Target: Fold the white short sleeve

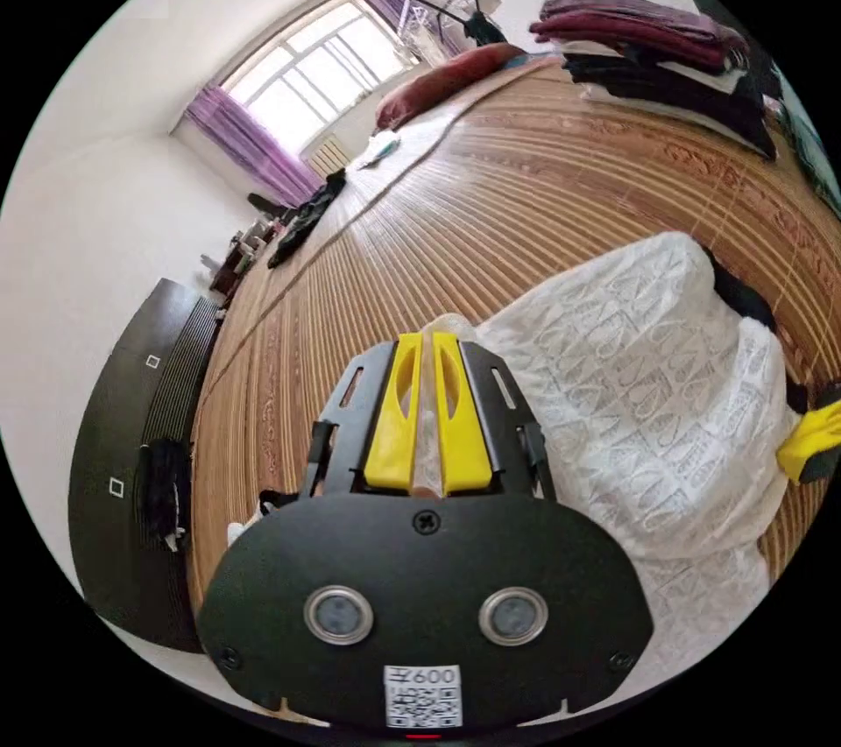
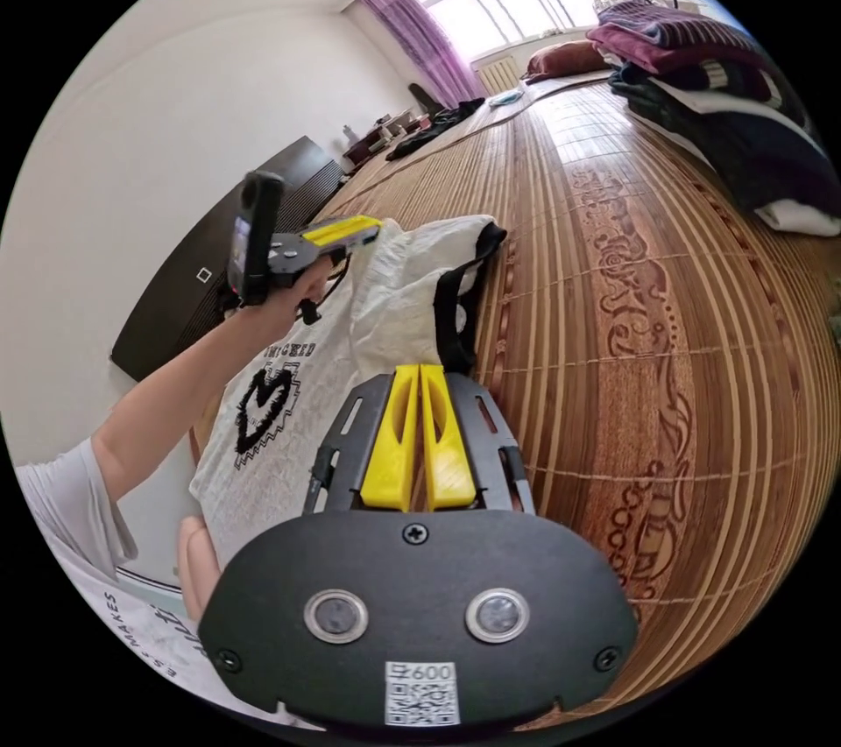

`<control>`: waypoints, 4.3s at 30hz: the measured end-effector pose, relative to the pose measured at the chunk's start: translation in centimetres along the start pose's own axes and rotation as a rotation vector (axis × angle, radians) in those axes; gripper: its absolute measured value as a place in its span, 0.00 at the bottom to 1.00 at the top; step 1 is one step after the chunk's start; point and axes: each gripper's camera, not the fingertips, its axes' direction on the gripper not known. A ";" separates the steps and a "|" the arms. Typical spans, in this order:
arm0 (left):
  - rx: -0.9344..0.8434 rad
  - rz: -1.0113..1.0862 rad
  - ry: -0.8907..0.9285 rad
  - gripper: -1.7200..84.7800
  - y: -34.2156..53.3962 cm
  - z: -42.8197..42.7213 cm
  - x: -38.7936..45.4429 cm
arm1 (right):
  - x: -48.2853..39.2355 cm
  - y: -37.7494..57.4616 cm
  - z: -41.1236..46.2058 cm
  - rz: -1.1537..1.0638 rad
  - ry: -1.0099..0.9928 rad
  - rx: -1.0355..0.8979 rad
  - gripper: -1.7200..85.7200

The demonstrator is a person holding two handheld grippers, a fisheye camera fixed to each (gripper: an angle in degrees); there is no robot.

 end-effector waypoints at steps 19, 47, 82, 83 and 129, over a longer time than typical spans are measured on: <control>-0.093 0.352 0.478 0.16 -2.4 -2.4 12.3 | 1.6 0.2 0.1 -0.002 -0.006 -0.011 0.01; 0.223 0.234 0.687 0.14 -0.8 -5.7 4.7 | 1.5 3.0 1.7 -0.022 -0.019 -0.015 0.01; -0.058 0.256 0.575 0.03 -0.5 0.4 10.2 | -10.0 6.7 2.8 -0.236 0.039 0.175 0.01; -0.066 0.225 0.627 0.03 -0.8 0.8 9.3 | -9.4 5.9 5.0 -0.180 0.135 0.081 0.01; -0.011 0.023 0.125 0.03 -7.6 -19.1 4.9 | -1.4 -0.2 -6.6 0.030 0.151 0.100 0.01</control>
